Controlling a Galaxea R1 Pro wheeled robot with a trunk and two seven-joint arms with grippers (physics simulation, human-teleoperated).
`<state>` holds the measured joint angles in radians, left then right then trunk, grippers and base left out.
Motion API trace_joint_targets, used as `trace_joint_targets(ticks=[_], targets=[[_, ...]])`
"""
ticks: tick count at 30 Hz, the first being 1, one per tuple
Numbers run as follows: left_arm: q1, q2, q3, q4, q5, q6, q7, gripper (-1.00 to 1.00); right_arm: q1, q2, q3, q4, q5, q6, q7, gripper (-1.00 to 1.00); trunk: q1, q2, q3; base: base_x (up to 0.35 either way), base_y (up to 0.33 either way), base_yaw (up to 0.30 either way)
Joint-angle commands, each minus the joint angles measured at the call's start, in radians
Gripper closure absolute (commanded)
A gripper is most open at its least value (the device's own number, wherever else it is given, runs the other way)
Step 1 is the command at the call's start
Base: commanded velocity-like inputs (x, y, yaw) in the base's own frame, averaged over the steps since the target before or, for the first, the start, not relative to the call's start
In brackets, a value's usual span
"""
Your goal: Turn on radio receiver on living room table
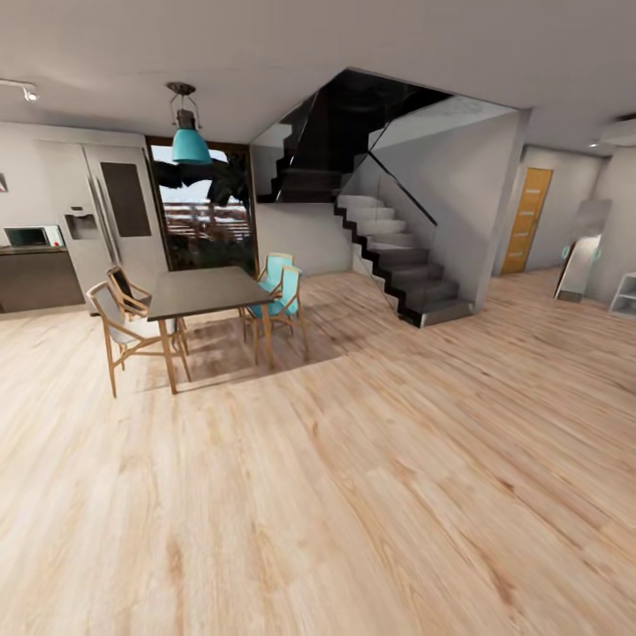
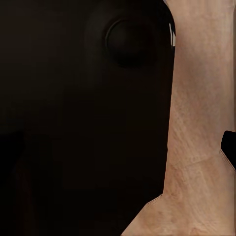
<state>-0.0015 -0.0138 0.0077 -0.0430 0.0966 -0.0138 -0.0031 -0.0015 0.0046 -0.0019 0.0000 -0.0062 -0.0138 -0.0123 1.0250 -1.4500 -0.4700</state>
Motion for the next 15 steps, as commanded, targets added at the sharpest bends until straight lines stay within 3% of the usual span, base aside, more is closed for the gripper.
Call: trace_joint_targets(ticks=[1, 15], targets=[[0.0, 0.0, 0.0, 0.0, 0.0, 0.0, 0.0, -1.0, 0.0, 0.0, 0.0, 0.0, 0.0, 0.0, 0.0, -1.0, 0.0, 0.0, 0.0, 0.323, 0.0, 0.0], [0.0, 0.0, 0.0, 0.0, 0.0, 0.0, 0.0, -1.0, 0.0, 0.0, -0.001, 0.0, 0.0, 0.0, 0.0, -1.0, 0.0, 0.0, 0.0, 0.323, 0.0, 0.0]])
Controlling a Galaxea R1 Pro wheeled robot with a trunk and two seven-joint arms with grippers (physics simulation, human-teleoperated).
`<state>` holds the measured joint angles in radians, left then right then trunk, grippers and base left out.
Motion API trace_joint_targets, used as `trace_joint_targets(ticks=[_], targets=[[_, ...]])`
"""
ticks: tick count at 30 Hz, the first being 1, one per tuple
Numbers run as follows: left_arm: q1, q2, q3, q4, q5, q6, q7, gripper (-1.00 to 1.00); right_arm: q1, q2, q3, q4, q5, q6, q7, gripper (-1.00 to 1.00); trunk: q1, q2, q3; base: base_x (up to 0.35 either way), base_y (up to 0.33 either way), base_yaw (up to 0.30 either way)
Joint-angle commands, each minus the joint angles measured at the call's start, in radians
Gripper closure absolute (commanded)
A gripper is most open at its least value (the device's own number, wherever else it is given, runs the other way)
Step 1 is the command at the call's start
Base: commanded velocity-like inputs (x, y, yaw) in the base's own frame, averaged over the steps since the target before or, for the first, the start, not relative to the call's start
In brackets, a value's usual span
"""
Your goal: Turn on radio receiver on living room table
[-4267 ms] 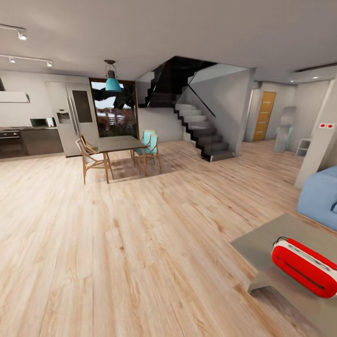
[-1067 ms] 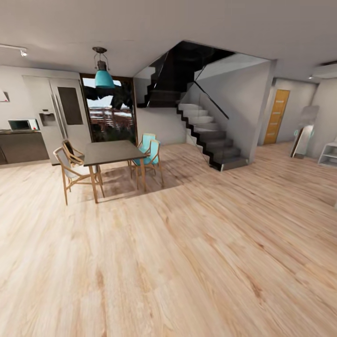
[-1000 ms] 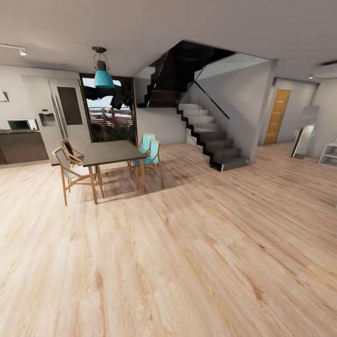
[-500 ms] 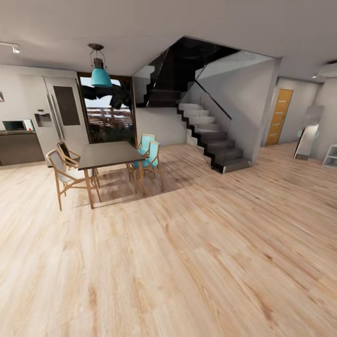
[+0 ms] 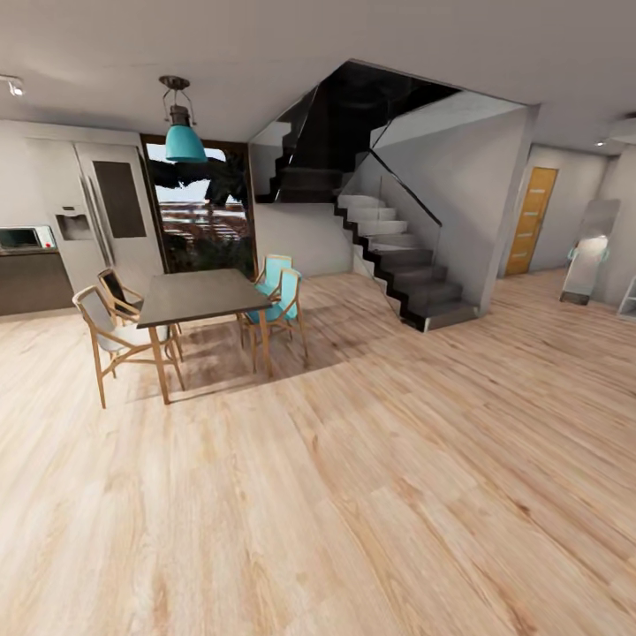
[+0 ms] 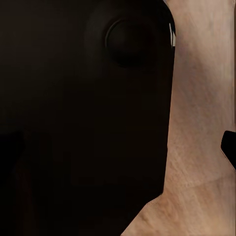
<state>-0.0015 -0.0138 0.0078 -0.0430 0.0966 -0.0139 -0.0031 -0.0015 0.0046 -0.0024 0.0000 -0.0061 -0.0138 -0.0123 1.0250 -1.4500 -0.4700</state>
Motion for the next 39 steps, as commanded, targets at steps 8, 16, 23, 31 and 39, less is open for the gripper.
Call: trace_joint_targets(ticks=[8, 16, 23, 31, 39], targets=[[0.0, 0.0, 0.0, 0.0, 0.0, 0.0, 0.0, -1.0, 0.0, 0.0, -0.001, 0.0, 0.0, 0.0, 0.0, -1.0, 0.0, 0.0, 0.0, 0.323, 0.0, 0.0], [0.0, 0.0, 0.0, 0.0, 0.0, 0.0, 0.0, -1.0, 0.0, 0.0, 0.0, 0.0, 0.001, 0.0, 0.0, -1.0, 0.0, 0.0, 0.0, 0.322, 0.0, 0.0], [0.0, 0.0, 0.0, 0.0, 0.0, 0.0, 0.0, -1.0, 0.0, 0.0, 0.001, 0.0, 0.001, -0.001, 0.0, -1.0, 0.0, 0.0, 0.0, 0.321, 0.0, -0.001], [0.0, -0.001, 0.0, 0.0, 0.0, 0.0, 0.0, -1.0, 0.0, 0.0, -0.001, 0.0, 0.0, -0.001, 0.0, -1.0, 0.0, 0.0, 0.0, 0.121, 0.0, -0.226], [0.0, -0.002, 0.0, 0.0, 0.0, 0.0, 0.0, -1.0, 0.0, 0.0, -0.001, 0.0, 0.0, -0.002, 0.0, -1.0, 0.0, 0.0, 0.0, 0.004, 0.0, -0.28]])
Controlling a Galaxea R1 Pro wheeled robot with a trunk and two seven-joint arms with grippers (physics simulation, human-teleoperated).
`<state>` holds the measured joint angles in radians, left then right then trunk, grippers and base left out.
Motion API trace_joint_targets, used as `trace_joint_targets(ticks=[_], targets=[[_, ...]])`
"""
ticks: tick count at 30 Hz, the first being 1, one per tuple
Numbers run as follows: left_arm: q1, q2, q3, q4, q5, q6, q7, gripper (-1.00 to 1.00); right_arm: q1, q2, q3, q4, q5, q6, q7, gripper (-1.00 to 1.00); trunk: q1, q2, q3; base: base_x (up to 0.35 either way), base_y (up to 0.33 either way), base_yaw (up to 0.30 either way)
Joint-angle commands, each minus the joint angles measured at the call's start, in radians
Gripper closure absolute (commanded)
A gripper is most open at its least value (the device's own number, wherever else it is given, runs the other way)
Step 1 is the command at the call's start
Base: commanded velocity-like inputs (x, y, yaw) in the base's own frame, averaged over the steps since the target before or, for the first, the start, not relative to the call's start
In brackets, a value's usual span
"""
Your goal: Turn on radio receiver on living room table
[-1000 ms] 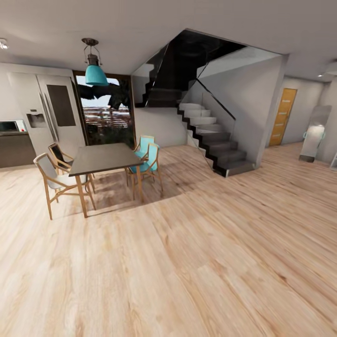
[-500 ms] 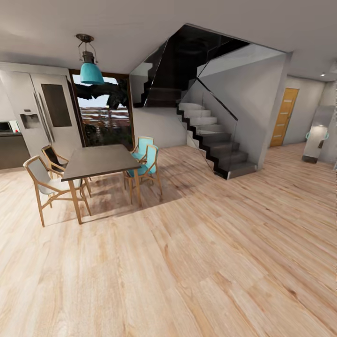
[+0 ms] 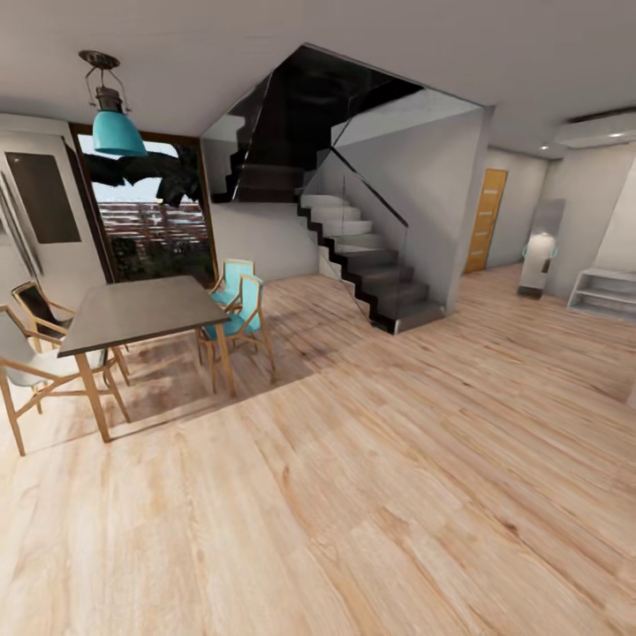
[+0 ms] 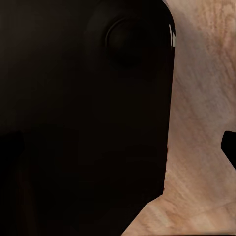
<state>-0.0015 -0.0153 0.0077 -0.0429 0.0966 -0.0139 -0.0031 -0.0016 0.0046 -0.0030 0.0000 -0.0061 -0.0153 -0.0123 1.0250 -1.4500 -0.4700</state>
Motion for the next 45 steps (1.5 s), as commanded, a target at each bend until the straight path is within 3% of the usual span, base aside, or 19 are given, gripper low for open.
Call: trace_joint_targets(ticks=[1, 45], targets=[[0.0, 0.0, 0.0, 0.0, 0.0, 0.0, 0.0, -1.0, 0.0, 0.0, 0.0, 0.0, 0.0, 0.0, 0.0, -1.0, 0.0, 0.0, 0.0, 0.0, 0.0, -0.282], [0.0, -0.002, 0.0, 0.0, -0.001, 0.0, 0.0, -1.0, 0.0, 0.0, 0.0, 0.0, 0.0, 0.0, 0.0, -1.0, 0.0, 0.0, 0.0, 0.0, 0.0, -0.282]])
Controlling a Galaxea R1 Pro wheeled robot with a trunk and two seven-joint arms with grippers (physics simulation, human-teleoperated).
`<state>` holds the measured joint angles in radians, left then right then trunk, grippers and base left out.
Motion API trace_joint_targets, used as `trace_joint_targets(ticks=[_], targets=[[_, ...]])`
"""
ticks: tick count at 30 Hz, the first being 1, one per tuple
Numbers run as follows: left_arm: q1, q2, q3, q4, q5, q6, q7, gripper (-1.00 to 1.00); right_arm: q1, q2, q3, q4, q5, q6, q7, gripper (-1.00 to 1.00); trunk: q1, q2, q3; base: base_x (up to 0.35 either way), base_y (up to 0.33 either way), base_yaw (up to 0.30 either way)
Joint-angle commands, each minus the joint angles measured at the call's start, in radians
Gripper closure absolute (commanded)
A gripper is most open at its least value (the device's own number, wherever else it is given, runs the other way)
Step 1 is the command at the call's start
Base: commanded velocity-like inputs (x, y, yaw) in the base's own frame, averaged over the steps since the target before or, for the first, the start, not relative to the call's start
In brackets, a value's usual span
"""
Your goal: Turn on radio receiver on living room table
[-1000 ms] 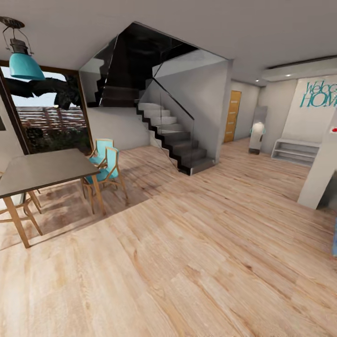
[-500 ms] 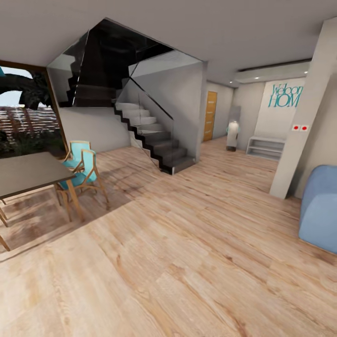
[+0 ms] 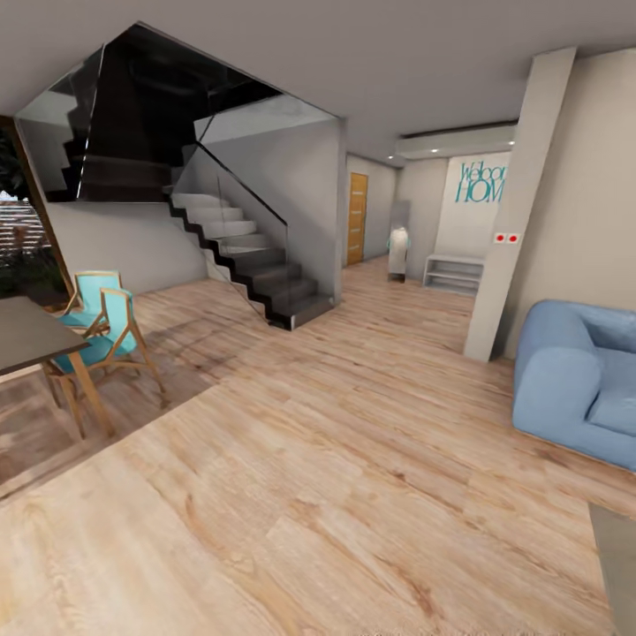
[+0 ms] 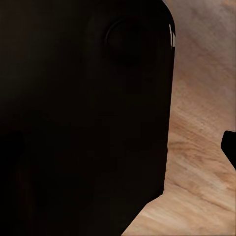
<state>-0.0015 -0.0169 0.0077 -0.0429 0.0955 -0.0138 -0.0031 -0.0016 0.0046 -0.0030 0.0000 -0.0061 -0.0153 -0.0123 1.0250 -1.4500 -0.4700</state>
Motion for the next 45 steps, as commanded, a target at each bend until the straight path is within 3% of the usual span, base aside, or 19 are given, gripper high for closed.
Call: trace_joint_targets(ticks=[1, 45], targets=[[0.0, 0.0, 0.0, 0.0, 0.0, 0.0, 0.0, -1.0, 0.0, 0.0, 0.0, 0.0, 0.0, 0.0, 0.0, -1.0, 0.0, 0.0, 0.0, 0.0, 0.0, -0.282], [0.0, 0.0, 0.0, 0.0, 0.001, 0.0, 0.0, -1.0, 0.0, 0.0, 0.003, 0.0, 0.009, 0.0, 0.001, -1.0, 0.0, 0.0, 0.0, 0.0, 0.0, -0.285]])
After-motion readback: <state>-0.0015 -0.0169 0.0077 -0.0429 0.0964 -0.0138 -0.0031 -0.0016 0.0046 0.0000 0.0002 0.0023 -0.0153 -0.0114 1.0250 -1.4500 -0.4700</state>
